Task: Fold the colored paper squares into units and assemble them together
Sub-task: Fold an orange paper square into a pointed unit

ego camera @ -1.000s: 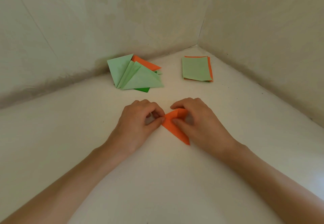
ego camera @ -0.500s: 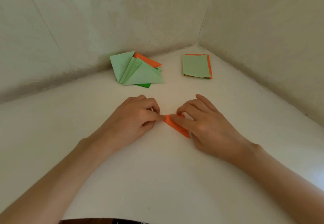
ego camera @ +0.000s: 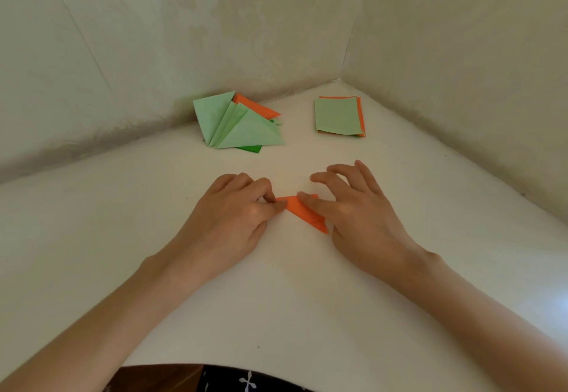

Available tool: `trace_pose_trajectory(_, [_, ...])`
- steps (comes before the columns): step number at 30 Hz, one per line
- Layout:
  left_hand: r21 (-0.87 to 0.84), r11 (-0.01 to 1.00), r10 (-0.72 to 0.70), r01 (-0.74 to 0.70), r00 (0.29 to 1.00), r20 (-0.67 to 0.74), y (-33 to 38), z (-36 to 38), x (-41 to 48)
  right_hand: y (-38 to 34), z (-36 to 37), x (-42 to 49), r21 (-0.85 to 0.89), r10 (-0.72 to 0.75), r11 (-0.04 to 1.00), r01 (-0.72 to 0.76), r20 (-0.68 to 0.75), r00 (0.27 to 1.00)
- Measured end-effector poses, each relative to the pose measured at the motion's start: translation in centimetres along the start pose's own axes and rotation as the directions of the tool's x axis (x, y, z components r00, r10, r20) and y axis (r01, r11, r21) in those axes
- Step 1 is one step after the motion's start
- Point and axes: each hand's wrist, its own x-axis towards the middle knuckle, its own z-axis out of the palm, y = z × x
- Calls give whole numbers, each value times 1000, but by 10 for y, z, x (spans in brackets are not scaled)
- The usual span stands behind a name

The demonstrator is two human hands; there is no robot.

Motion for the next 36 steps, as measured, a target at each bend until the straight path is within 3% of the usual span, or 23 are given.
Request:
trace_pose_trajectory(6, [16,1000,0,1,1000,-29,2,4,-2,8,-13,-4,-19,58,998,-59,-35,998])
trace_pose_trajectory(11, [5,1000,-28,28,999,-29,2,5,-2,-12,-10,-11,60,-43,997,44,-25,999])
trace_pose_trajectory(18, [68,998,-6,7,1000,-17,4,3,0,6,-23,-9,233,83,969,-84,12,996])
trace_pose_trajectory(24, [17,1000,-19,19,1000,-5,4,3,-1,-2,-12,-16,176,-95,982,74,110,989])
trace_pose_trajectory(29, [-83,995,-57,56,998,-11,6,4,-2,14,-25,-17,354,18,935,-26,27,999])
trace_pose_trajectory(31, [-156,982,-109,106,994,-7,6,5,1,18,-29,-3,462,66,879,-120,132,989])
trace_pose_trajectory(34, [-268,943,-194,199,980,44,4,1,9,21,-27,18,566,-48,787,-247,456,889])
trace_pose_trajectory(36, [-310,921,-212,235,971,107,-1,1,15,22,-21,26,550,-76,800,-241,491,868])
